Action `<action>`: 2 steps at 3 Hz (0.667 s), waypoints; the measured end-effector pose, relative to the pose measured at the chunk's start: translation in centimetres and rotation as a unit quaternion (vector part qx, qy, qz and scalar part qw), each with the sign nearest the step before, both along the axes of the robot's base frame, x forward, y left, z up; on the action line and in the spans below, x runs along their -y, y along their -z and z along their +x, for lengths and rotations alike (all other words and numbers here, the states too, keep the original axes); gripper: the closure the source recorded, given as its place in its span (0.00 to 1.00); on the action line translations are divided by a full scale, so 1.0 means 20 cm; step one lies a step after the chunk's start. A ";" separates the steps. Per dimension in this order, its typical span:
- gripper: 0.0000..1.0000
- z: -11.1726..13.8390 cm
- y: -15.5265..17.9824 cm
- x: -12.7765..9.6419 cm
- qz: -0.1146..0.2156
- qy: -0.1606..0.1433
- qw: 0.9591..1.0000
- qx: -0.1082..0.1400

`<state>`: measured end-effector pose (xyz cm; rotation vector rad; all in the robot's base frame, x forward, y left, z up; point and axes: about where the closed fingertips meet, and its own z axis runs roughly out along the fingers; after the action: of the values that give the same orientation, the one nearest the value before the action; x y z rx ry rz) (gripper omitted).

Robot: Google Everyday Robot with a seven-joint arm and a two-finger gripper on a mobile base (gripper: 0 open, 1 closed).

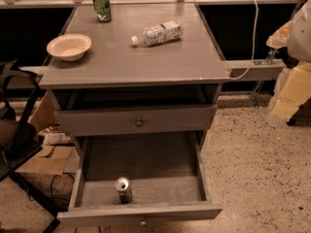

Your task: Pick redbull can from middle drawer and place on counter

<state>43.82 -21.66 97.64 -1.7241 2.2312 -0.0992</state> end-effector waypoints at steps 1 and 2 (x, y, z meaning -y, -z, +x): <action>0.00 0.00 -0.01 0.00 0.000 0.001 1.000 0.002; 0.00 0.03 0.13 -0.03 0.033 -0.005 0.999 -0.003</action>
Offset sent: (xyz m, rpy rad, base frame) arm 0.0212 0.0207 -0.1086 0.2590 0.0572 0.0417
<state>44.37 -21.08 95.03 -1.7027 2.2058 -0.0175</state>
